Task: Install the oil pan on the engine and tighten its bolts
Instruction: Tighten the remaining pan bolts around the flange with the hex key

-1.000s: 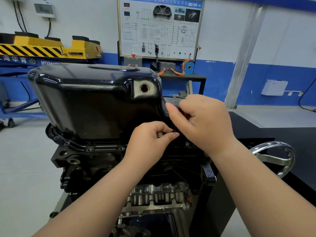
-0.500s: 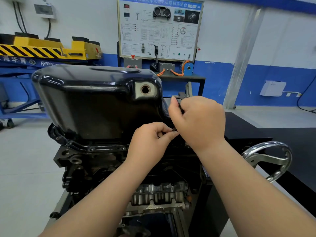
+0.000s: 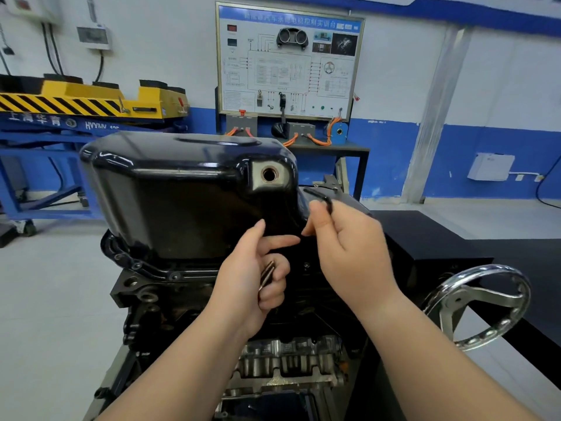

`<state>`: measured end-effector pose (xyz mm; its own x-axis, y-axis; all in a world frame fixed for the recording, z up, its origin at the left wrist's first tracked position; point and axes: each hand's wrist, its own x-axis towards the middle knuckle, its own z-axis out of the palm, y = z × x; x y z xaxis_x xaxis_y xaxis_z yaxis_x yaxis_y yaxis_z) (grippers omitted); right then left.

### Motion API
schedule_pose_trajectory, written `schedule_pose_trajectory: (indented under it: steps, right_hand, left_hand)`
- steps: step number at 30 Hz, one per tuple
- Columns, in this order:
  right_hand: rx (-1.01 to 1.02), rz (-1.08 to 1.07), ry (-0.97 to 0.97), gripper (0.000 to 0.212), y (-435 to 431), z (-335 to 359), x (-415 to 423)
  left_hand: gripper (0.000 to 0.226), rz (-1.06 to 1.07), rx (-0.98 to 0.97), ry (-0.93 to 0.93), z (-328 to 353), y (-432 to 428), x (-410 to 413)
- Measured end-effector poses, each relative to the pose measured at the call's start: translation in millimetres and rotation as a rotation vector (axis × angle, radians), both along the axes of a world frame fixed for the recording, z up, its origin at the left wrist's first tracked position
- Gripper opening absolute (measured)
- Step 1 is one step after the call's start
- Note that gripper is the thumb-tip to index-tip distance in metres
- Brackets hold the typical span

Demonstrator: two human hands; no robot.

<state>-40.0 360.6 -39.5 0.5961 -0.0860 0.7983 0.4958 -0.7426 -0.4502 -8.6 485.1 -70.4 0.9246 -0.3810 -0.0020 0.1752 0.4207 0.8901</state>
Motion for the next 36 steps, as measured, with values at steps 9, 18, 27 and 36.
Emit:
schedule_pose_trajectory:
  steps: [9, 18, 27, 36]
  right_hand:
    - [-0.062, 0.262, 0.376, 0.023, 17, 1, -9]
    - [-0.022, 0.293, 0.723, 0.017, 25, -2, -8]
    - [-0.213, 0.231, 0.849, 0.010, 27, -17, -12]
    - [0.160, 0.212, 0.685, 0.013, 26, -51, -24]
  left_hand:
    - [0.057, -0.046, -0.109, 0.016, 0, 15, -3]
    - [0.054, 0.067, 0.059, 0.032, -7, 19, -14]
    - [0.052, 0.100, 0.147, 0.108, -26, 18, -19]
    - [0.047, 0.097, 0.113, 0.096, -30, 20, -26]
